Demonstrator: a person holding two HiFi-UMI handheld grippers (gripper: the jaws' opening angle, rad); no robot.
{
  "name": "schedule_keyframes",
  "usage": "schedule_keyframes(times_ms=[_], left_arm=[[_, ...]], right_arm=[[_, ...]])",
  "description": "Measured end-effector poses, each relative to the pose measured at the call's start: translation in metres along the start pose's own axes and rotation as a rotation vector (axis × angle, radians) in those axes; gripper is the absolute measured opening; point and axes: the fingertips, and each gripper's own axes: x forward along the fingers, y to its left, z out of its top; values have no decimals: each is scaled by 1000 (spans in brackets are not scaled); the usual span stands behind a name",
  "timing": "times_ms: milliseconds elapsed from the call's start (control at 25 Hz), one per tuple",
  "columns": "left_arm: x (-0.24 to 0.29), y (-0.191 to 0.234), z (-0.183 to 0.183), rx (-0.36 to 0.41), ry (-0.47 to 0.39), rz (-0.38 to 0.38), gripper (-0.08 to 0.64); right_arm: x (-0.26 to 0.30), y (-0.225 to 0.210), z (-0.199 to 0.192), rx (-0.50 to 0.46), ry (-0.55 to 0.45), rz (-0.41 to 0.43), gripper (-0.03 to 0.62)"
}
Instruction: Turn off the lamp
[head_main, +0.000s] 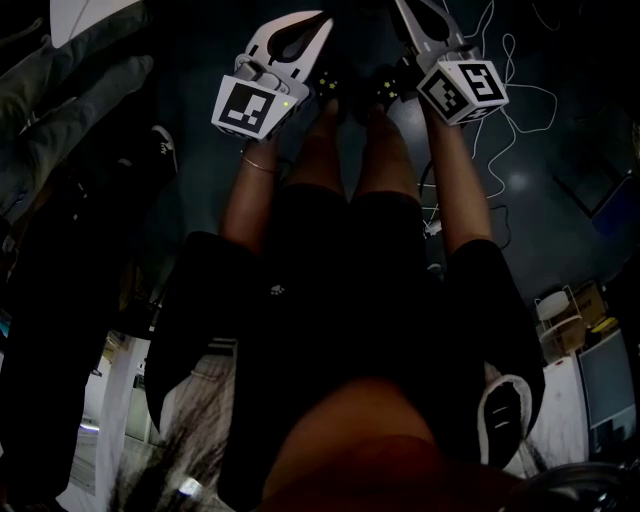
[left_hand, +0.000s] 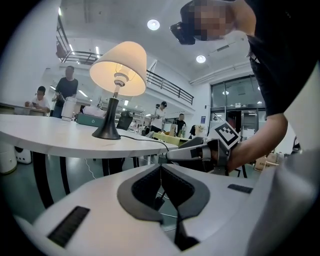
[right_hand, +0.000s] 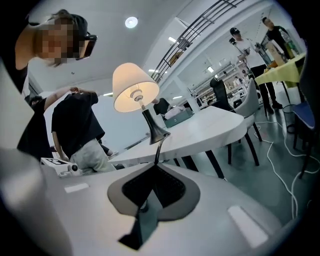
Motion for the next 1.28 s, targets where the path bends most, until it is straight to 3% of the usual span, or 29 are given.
schedule_keyframes(times_ms=[560, 760, 840, 1280], left_arm=[[31, -23, 0, -59, -3, -122, 9], [40, -32, 2, -57, -5, -164, 11], [43, -32, 1, -61, 2, -170, 82], [63, -39, -7, -28, 34, -217, 83]], right_arm=[[-12, 23, 41, 199, -80, 134, 12], [-13, 27, 45, 214, -71, 147, 12], [-12, 28, 47, 223, -79, 152, 12], [-10, 33, 47, 280, -91, 178, 12]])
